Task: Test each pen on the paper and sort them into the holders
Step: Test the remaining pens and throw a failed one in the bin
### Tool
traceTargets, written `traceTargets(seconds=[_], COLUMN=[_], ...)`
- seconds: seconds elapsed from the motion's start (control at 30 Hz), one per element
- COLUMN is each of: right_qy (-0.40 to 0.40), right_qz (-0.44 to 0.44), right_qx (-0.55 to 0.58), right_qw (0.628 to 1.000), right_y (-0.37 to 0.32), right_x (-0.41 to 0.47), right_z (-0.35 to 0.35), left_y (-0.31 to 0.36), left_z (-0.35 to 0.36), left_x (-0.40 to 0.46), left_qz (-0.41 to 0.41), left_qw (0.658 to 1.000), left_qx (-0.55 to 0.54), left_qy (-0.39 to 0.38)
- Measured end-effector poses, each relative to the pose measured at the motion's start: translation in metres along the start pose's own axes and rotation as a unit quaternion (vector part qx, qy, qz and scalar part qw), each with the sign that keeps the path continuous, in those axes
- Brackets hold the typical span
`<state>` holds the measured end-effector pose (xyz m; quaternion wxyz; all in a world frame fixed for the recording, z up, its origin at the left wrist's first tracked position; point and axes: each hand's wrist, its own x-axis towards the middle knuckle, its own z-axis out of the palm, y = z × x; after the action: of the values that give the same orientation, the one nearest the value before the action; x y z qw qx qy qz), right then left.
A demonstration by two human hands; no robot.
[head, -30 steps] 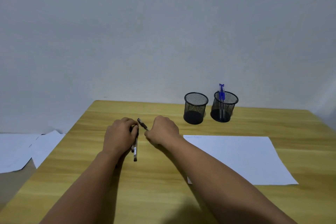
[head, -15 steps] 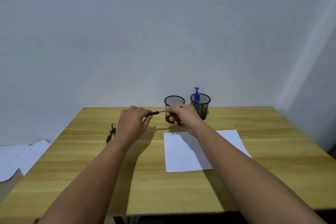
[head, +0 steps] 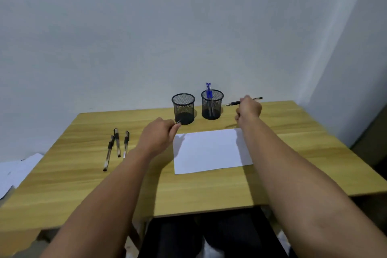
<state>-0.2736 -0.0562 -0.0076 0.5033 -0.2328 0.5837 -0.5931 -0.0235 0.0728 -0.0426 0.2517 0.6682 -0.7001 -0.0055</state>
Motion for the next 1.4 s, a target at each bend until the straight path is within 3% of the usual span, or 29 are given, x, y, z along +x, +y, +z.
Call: traceTargets(seconds=[0.17,0.3,0.4,0.53,0.63,0.7,0.9,1.4], right_qy=[-0.072,-0.126,-0.15,-0.169,-0.183,-0.202,-0.255,-0.275], right_qz=[-0.078,-0.099,-0.109,-0.112,-0.114,-0.119,-0.131,-0.195], right_qx=[-0.048,-0.063,-0.051,-0.04,-0.051,-0.059,-0.094,-0.21], right_qw=[0.993,0.985,0.981,0.978,0.975,0.97,0.953,0.918], right_y=[0.003,0.039,0.064,0.083,0.085,0.088,0.107,0.127], right_x=[0.006,0.001,0.002,0.003,-0.005,-0.01,-0.01,-0.004], right_z=[-0.022,-0.024,-0.024,-0.018,-0.01,-0.002,0.018,0.014], left_y=[-0.047,-0.053,-0.054,-0.055,-0.051,-0.048,-0.055,-0.056], left_z=[0.01,0.024,0.03,0.036,0.042,0.047,0.054,0.057], left_x=[-0.008,0.001,0.004,0.0,-0.009,-0.017,-0.027,-0.027], left_qz=[-0.053,-0.096,-0.1,-0.09,-0.015,0.017,-0.006,-0.015], left_qw=[0.985,0.968,0.968,0.979,0.991,0.995,0.995,0.994], left_qx=[0.16,0.231,0.227,0.185,0.125,0.094,0.084,0.072], left_qy=[0.031,-0.032,-0.046,0.006,0.045,0.015,-0.061,-0.081])
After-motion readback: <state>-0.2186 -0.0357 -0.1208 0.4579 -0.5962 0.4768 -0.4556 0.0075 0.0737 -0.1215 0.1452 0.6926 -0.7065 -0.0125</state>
